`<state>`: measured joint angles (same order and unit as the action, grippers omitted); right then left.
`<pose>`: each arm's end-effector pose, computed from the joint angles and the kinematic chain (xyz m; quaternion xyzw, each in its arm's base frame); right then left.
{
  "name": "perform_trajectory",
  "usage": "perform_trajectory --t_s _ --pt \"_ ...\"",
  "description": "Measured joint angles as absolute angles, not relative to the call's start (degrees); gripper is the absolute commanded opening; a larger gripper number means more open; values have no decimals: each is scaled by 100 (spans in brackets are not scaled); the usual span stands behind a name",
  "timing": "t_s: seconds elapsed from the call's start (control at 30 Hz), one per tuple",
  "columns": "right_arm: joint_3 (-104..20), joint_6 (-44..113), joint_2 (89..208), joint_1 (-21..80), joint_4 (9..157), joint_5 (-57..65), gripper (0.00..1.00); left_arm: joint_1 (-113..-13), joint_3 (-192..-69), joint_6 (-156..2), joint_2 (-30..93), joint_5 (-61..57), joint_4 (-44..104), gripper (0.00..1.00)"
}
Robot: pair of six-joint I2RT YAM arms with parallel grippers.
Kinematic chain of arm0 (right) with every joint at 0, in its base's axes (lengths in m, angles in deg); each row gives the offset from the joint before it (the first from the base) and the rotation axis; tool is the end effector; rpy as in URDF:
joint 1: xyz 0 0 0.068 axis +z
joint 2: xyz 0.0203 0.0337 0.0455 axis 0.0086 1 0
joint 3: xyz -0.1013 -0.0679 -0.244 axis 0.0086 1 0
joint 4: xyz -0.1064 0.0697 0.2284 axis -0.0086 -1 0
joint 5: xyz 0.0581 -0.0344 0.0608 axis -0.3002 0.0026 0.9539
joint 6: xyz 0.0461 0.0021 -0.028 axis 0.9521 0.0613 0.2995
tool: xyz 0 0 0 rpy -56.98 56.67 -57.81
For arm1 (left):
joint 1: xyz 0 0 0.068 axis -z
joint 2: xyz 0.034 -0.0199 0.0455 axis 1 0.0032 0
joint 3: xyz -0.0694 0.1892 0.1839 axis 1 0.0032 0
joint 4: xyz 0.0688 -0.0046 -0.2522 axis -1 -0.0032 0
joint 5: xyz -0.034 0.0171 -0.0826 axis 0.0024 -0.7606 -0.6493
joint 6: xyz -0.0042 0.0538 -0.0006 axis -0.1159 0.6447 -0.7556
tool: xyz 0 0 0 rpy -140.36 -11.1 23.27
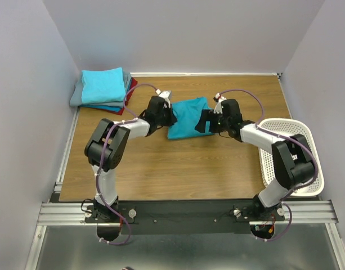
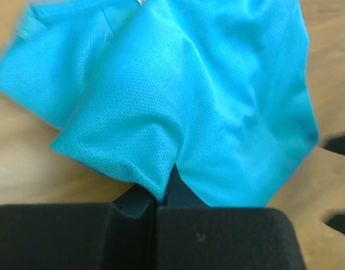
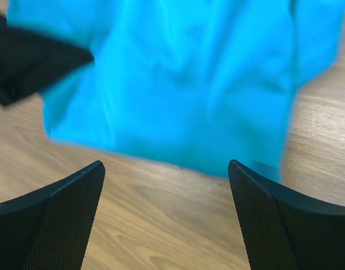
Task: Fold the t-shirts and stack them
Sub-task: Neatly place the folded tshirt to the corner
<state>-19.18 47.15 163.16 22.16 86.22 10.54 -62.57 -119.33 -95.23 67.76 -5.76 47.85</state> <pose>0.3213 0.1373 0.1842 -0.0699 0.8989 0.2541 0.3499 0.3631 -0.1955 0.1493 0.0325 0.8667 -0.3158 0.3849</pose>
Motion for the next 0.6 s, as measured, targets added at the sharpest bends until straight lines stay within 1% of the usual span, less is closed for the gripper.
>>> perform_trajectory --t_s 0.03,0.17,0.33,0.53,0.6 --pt "-1909 4715 16218 2216 8602 1043 97 -6301 -12254 -9147 6730 -392 4326 0" --pt "-1890 4715 15765 2216 8528 1013 96 -6454 -13019 -8001 6492 248 3340 0" --pt "-1789 4717 15254 2216 8360 923 97 -6782 -13651 -6782 6162 845 2547 0" --pt "-1564 4726 14782 2216 8198 884 97 -7206 -14394 -5615 6251 1113 1876 0" --pt "-1511 4726 14681 2216 8154 884 97 -7392 -14809 -5267 6435 1089 1585 0"
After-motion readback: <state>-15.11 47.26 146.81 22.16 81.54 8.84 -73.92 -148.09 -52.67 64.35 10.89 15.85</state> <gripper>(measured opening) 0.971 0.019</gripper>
